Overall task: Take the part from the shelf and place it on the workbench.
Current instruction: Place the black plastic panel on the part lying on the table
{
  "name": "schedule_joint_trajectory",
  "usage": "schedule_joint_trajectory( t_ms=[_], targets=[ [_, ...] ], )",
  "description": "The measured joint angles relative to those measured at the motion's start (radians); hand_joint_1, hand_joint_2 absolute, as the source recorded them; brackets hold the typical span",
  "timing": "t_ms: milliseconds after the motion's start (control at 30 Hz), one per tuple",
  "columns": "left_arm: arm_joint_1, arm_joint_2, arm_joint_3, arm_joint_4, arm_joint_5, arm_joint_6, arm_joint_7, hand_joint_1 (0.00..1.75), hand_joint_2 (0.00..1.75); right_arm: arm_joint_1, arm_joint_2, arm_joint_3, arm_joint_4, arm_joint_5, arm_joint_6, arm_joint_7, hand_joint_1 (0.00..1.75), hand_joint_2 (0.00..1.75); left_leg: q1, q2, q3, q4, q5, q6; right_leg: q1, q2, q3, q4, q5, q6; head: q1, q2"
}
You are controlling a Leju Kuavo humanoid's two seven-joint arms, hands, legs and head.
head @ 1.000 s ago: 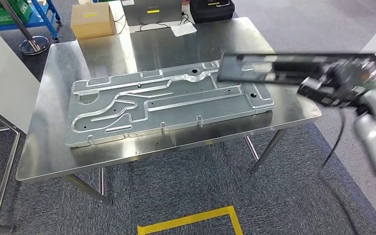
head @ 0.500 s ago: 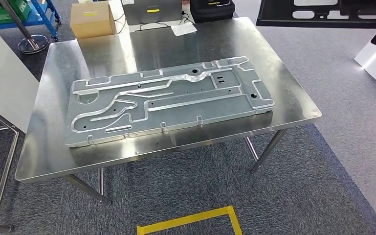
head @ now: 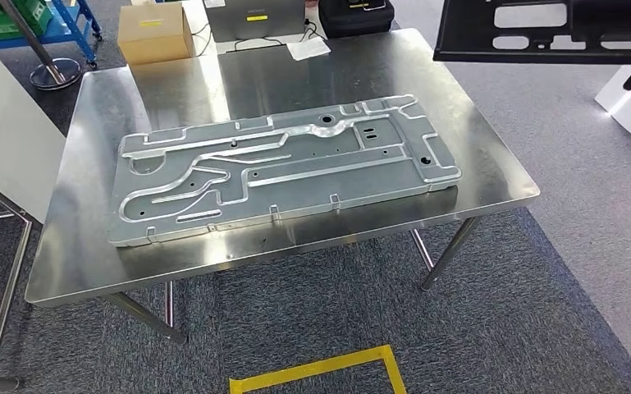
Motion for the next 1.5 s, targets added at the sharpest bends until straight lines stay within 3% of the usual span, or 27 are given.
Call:
schedule_joint_trajectory(
  t_ms=[100, 167, 233, 333, 433, 533, 600, 767, 933, 1367, 1500],
  targets=[
    [-0.007, -0.001, -0.011, 0.0, 0.0, -0.003, 0.006, 0.0, 1.75, 0.009, 0.09, 0.005, 0.044, 0.115, -0.066, -0.03, 1.75, 1.75, 0.001, 0.004, 0.001, -0.001, -0.001, -0.001, 0.001, 0.004, 0.002, 0.0, 0.0, 0.0, 0.0, 0.0],
    [-0.014, -0.003, -0.021, 0.0, -0.006, -0.007, 0.011, 0.0, 1.75, 0.002, 0.186, 0.032, 0.106, 0.199, -0.132, -0.04, 1.75, 1.75, 0.003, 0.008, 0.004, -0.001, -0.001, -0.001, 0.003, 0.008, 0.003, 0.0, 0.001, 0.0, 0.0, 0.0],
    [-0.02, -0.004, -0.037, 0.0, -0.018, -0.01, 0.016, 0.0, 1.75, -0.015, 0.311, 0.073, 0.194, 0.277, -0.201, -0.043, 1.75, 1.75, 0.005, 0.014, 0.006, -0.001, -0.001, -0.001, 0.005, 0.012, 0.005, 0.0, 0.003, -0.002, 0.0, 0.0],
    [-0.034, -0.004, -0.065, 0.0, -0.037, -0.007, 0.023, 0.0, 1.75, -0.059, 0.553, 0.157, 0.367, 0.399, -0.285, -0.015, 1.75, 1.75, 0.008, 0.024, 0.012, -0.002, -0.001, -0.002, 0.008, 0.023, 0.005, 0.001, 0.005, -0.006, 0.0, 0.0],
    [-0.05, -0.004, -0.085, 0.0, -0.036, -0.004, 0.034, 0.0, 1.75, -0.102, 0.769, 0.245, 0.524, 0.458, -0.312, 0.02, 1.75, 1.75, 0.008, 0.026, 0.016, -0.002, 0.002, -0.006, 0.01, 0.025, 0.002, 0.003, 0.006, -0.007, 0.0, 0.0],
    [-0.052, -0.001, -0.096, 0.0, -0.031, -0.009, 0.051, 0.0, 1.75, -0.144, 0.91, 0.296, 0.621, 0.465, -0.308, 0.028, 1.75, 1.75, 0.009, 0.015, 0.012, -0.002, 0.005, -0.012, 0.012, 0.015, -0.001, 0.005, 0.005, -0.008, 0.0, 0.0],
    [-0.048, 0.001, -0.102, 0.0, -0.029, -0.014, 0.064, 0.0, 1.75, -0.176, 0.973, 0.318, 0.662, 0.467, -0.302, 0.03, 1.75, 1.75, 0.009, 0.013, 0.01, -0.002, 0.006, -0.013, 0.013, 0.012, -0.002, 0.005, 0.005, -0.009, 0.0, 0.0],
    [-0.045, 0.006, -0.109, 0.0, -0.027, -0.016, 0.074, 0.0, 1.75, -0.223, 1.062, 0.356, 0.712, 0.469, -0.291, 0.028, 1.75, 1.75, 0.009, 0.012, 0.008, -0.002, 0.006, -0.013, 0.013, 0.01, -0.002, 0.005, 0.004, -0.011, 0.0, 0.0],
    [-0.044, 0.008, -0.109, 0.0, -0.023, -0.016, 0.075, 0.0, 1.75, -0.24, 1.098, 0.372, 0.738, 0.469, -0.287, 0.028, 1.75, 1.75, 0.009, 0.011, 0.007, -0.002, 0.006, -0.013, 0.011, 0.009, -0.002, 0.005, 0.004, -0.01, 0.0, 0.0],
    [-0.036, 0.012, -0.109, 0.0, 0.002, -0.016, 0.035, 0.0, 1.75, -0.246, 1.106, 0.393, 0.757, 0.459, -0.246, 0.015, 1.75, 1.75, 0.009, 0.011, 0.007, -0.001, 0.005, -0.014, 0.011, 0.009, -0.002, 0.004, 0.004, -0.01, 0.0, 0.0],
    [-0.031, 0.012, -0.108, 0.0, 0.032, -0.022, 0.004, 0.0, 1.75, -0.217, 1.087, 0.393, 0.755, 0.414, -0.237, -0.006, 1.75, 1.75, 0.009, 0.01, 0.008, -0.001, 0.005, -0.014, 0.012, 0.009, -0.002, 0.003, 0.004, -0.01, 0.0, 0.0]
  ],
)
